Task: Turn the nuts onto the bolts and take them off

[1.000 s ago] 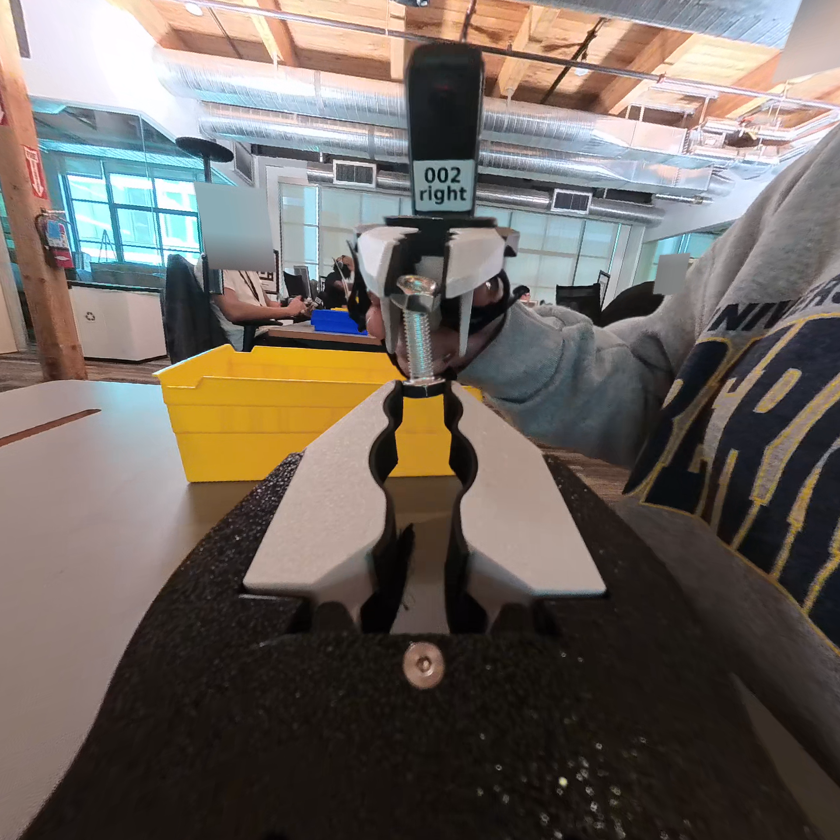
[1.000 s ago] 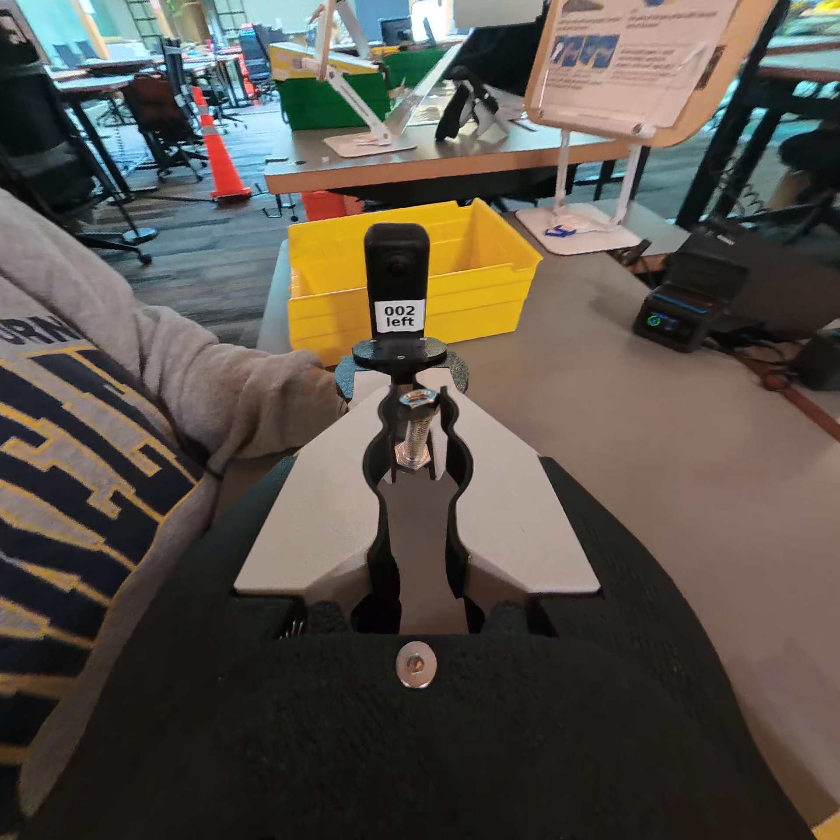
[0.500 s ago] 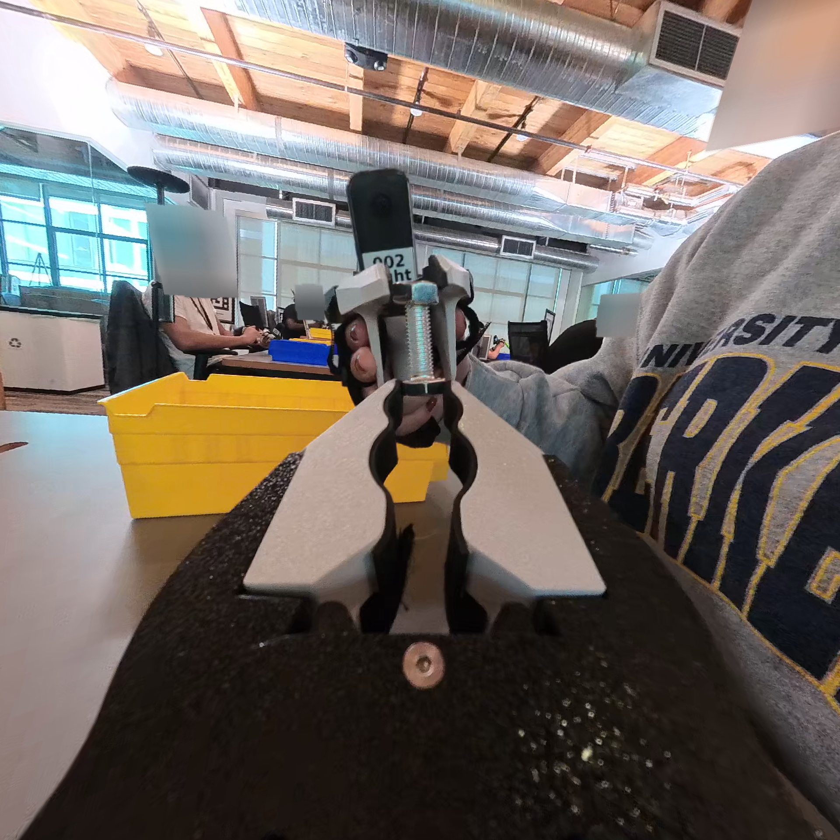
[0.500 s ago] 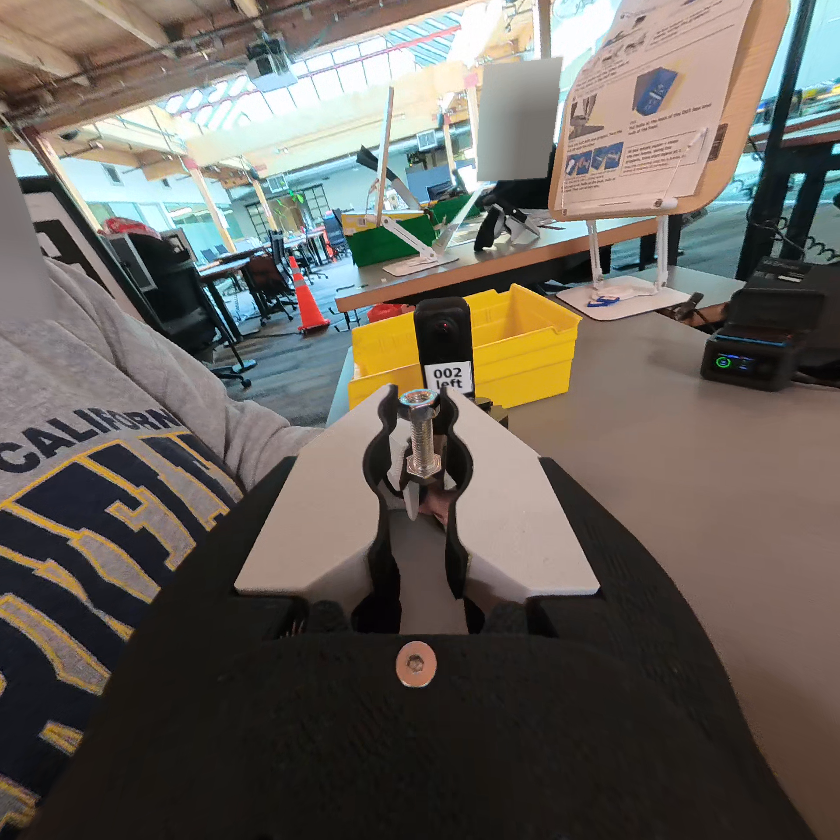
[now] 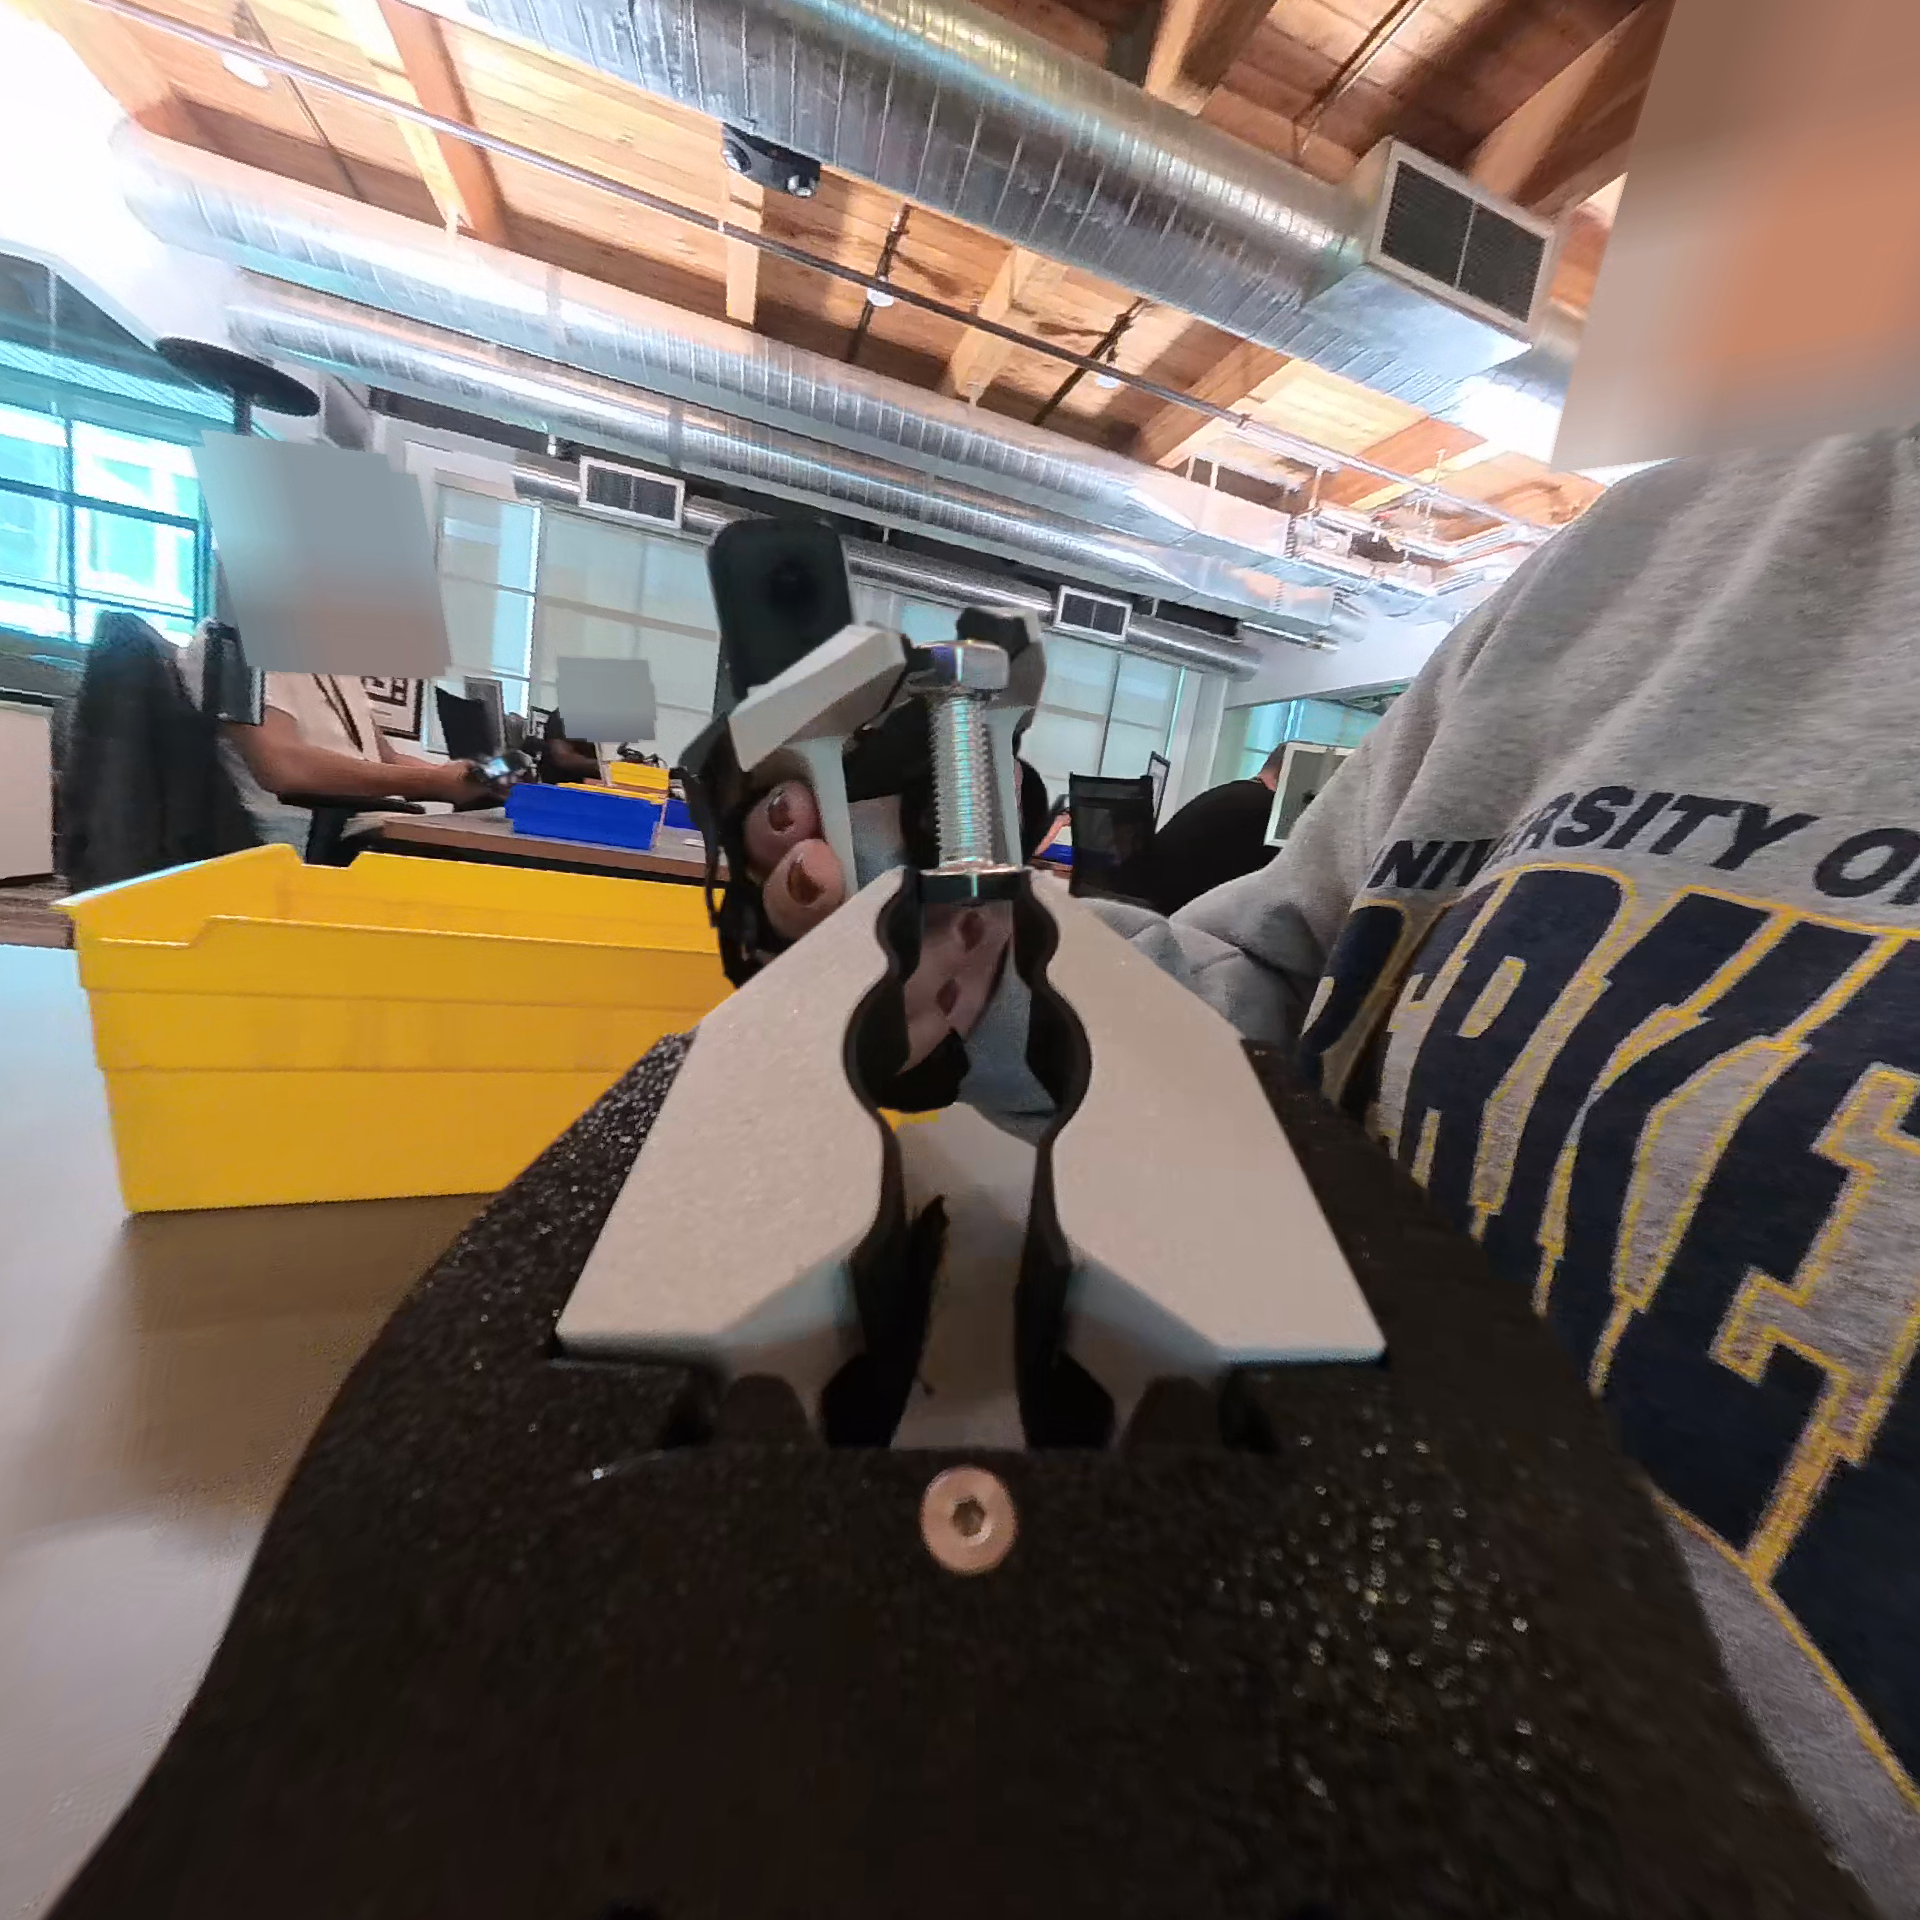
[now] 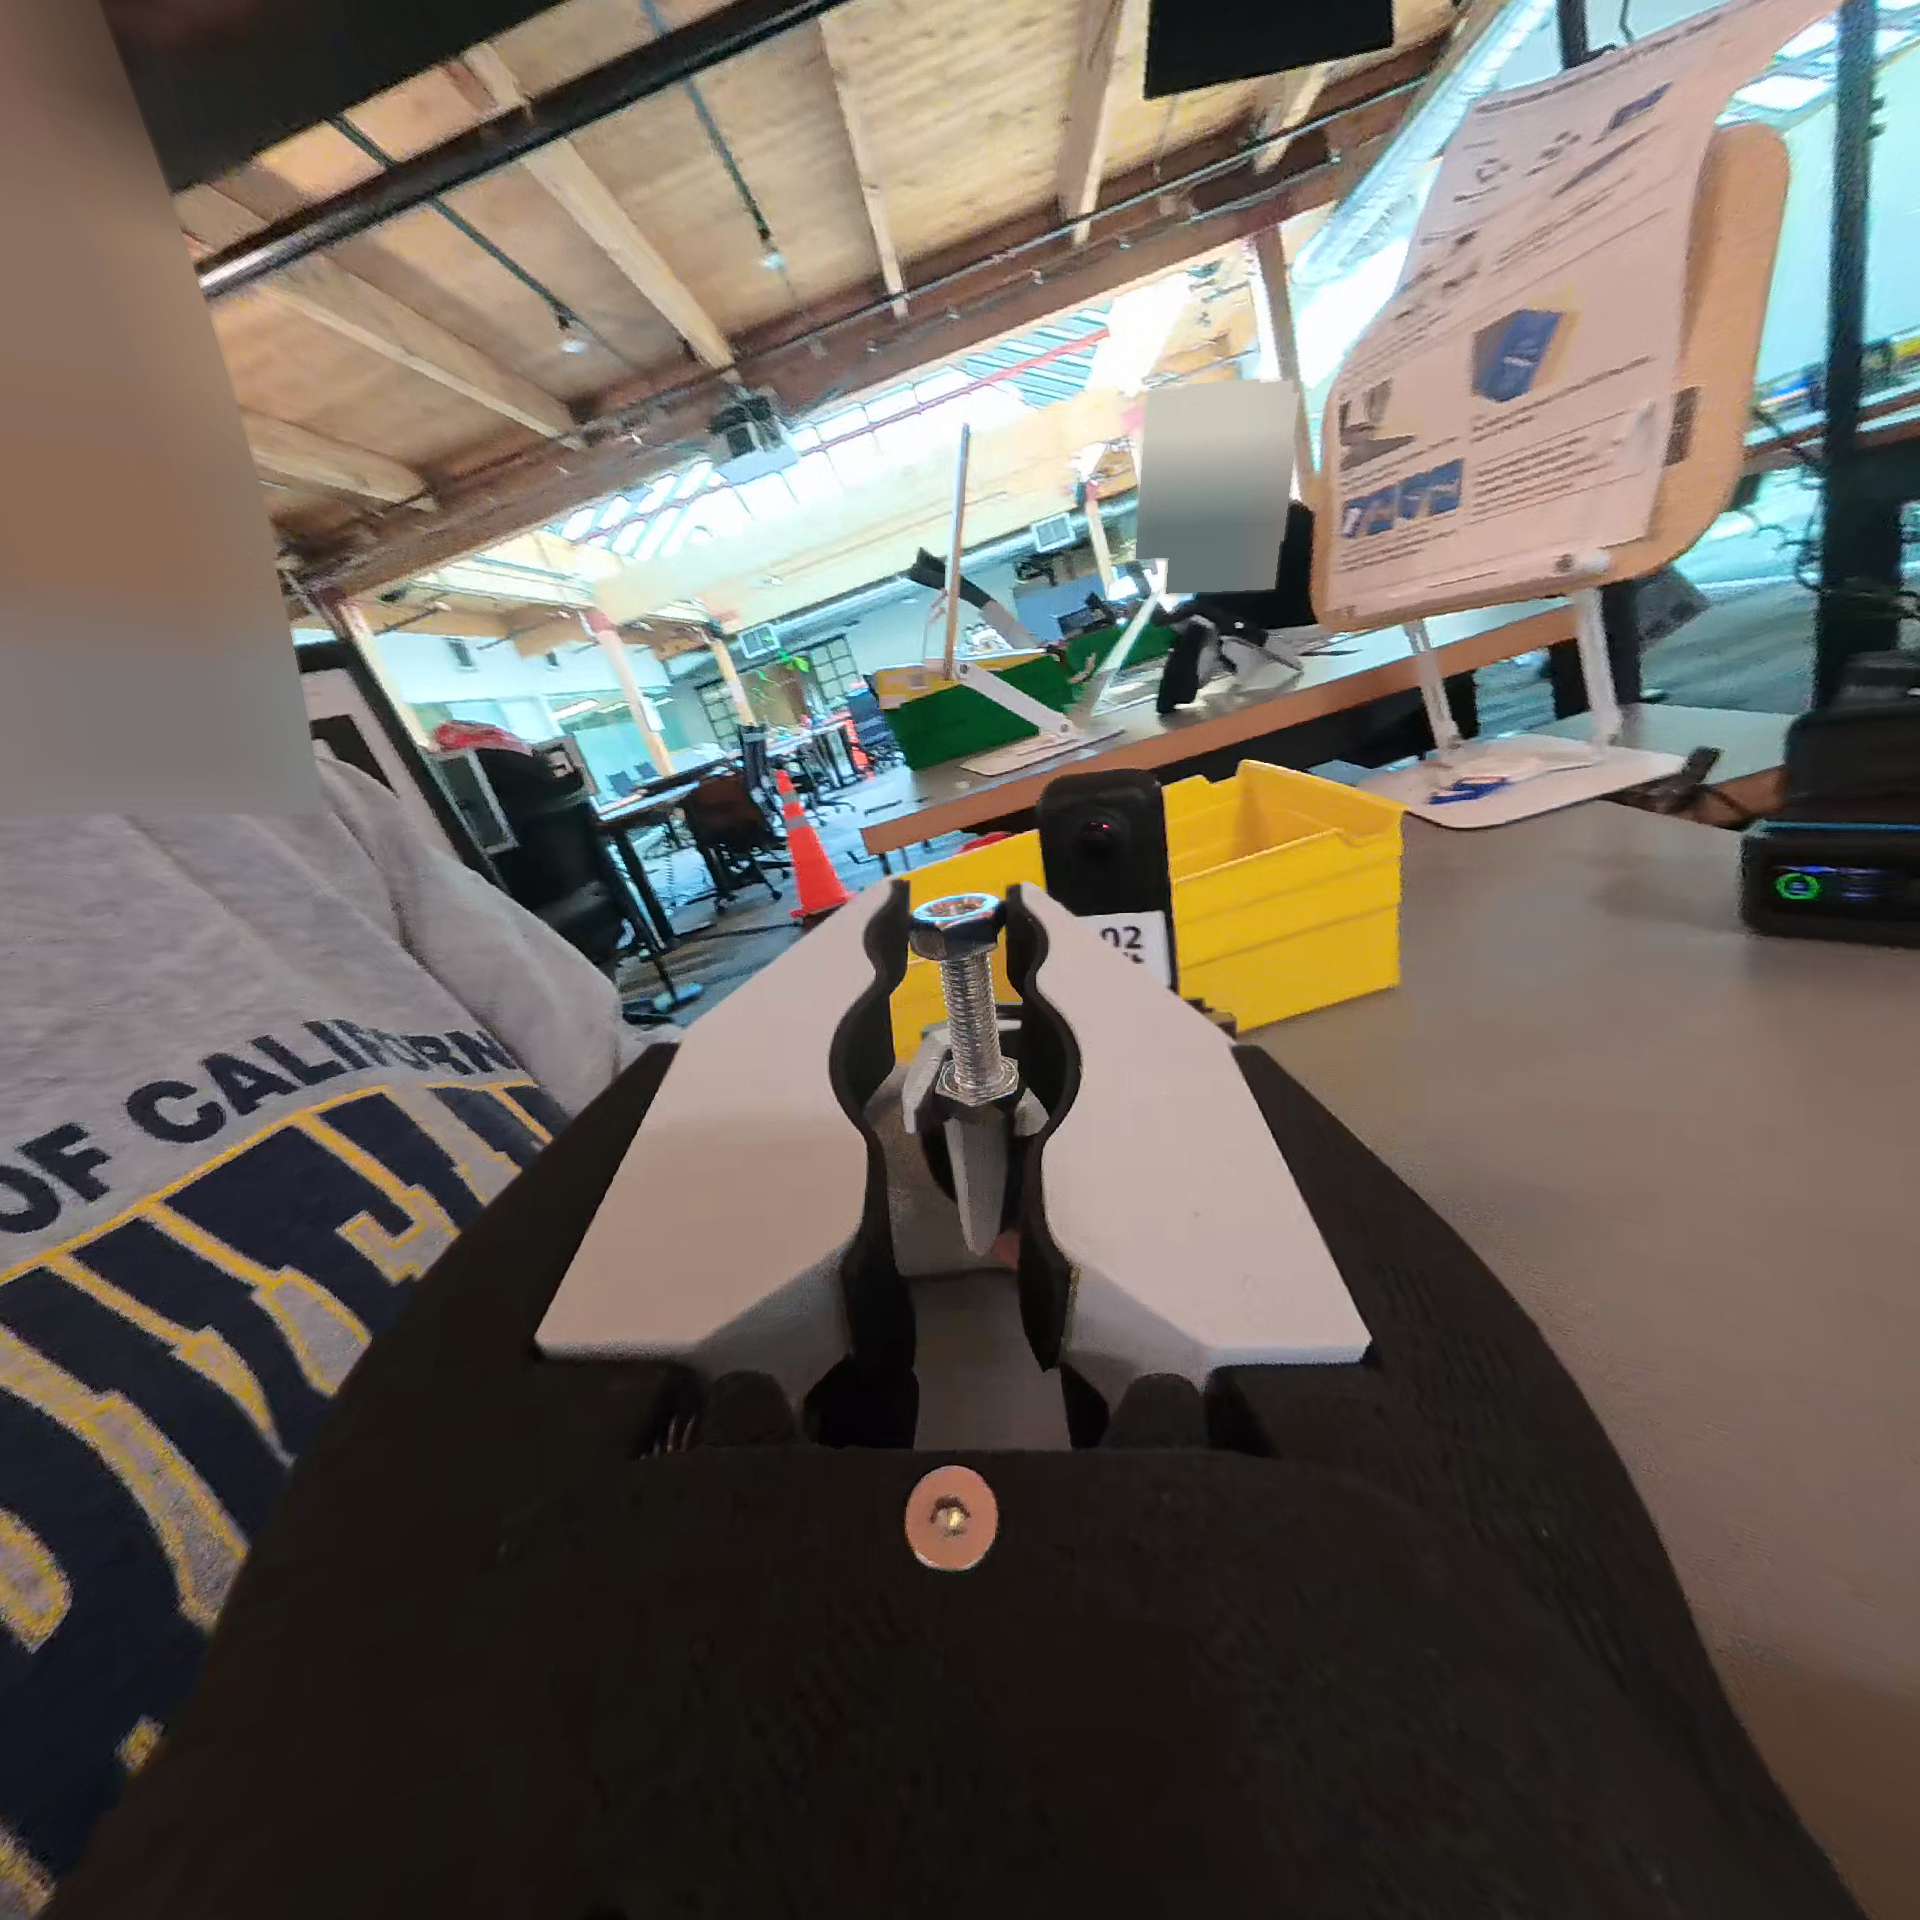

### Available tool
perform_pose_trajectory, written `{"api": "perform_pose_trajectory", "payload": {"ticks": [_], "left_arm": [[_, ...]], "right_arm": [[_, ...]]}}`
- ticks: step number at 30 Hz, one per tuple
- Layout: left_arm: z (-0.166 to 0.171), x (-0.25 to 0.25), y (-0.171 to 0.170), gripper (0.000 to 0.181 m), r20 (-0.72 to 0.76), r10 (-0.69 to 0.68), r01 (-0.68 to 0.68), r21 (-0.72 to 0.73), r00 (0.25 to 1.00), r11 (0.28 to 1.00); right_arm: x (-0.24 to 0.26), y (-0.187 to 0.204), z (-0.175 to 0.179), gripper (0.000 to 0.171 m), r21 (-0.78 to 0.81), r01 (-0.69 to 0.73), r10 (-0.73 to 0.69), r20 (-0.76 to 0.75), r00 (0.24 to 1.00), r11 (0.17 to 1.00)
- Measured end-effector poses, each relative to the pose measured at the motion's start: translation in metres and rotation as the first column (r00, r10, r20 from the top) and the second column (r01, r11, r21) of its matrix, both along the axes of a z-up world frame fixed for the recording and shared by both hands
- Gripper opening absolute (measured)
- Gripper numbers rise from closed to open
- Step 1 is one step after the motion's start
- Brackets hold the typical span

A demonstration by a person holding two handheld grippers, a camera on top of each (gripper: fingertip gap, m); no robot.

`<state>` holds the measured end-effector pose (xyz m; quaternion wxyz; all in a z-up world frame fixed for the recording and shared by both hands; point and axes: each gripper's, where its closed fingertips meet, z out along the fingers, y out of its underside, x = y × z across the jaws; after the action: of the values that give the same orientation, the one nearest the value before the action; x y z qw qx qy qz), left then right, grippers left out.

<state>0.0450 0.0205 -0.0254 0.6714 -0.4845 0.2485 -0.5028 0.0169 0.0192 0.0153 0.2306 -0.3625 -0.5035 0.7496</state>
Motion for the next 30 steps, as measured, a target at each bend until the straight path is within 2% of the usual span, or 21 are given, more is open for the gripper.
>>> {"api": "perform_pose_trajectory", "payload": {"ticks": [4,7,12,15,18,23,26,30], "left_arm": [[-0.001,-0.003,0.006,0.015,-0.007,0.071,-0.071,0.006,0.997,0.997],[0.000,-0.010,0.014,0.015,-0.006,0.171,-0.170,0.013,0.985,0.985],[-0.001,-0.015,0.024,0.015,-0.024,0.278,-0.278,0.014,0.960,0.960],[-0.002,-0.016,0.025,0.015,-0.030,0.279,-0.279,0.011,0.960,0.960],[-0.004,-0.019,0.027,0.015,-0.049,0.301,-0.301,0.009,0.952,0.954],[-0.009,-0.029,0.037,0.015,-0.119,0.424,-0.425,0.021,0.898,0.905],[-0.007,-0.033,0.036,0.015,-0.112,0.435,-0.435,0.029,0.893,0.900],[-0.013,-0.040,0.040,0.016,-0.178,0.479,-0.481,0.037,0.860,0.876]], "right_arm": [[-0.003,0.005,0.000,0.017,0.005,0.061,-0.061,-0.036,0.998,0.998],[-0.009,0.012,0.001,0.017,0.053,0.205,-0.200,-0.077,0.977,0.977],[-0.018,0.021,-0.001,0.017,0.083,0.444,-0.433,-0.128,0.892,0.892],[-0.019,0.021,-0.001,0.017,0.124,0.537,-0.517,-0.164,0.840,0.834],[-0.019,0.024,-0.003,0.017,0.170,0.552,-0.530,-0.158,0.833,0.816],[-0.020,0.036,-0.009,0.017,0.280,0.579,-0.575,-0.104,0.811,0.766],[-0.020,0.041,-0.014,0.017,0.352,0.582,-0.597,-0.079,0.798,0.733],[-0.017,0.037,-0.012,0.016,0.343,0.491,-0.510,-0.037,0.859,0.801]]}}
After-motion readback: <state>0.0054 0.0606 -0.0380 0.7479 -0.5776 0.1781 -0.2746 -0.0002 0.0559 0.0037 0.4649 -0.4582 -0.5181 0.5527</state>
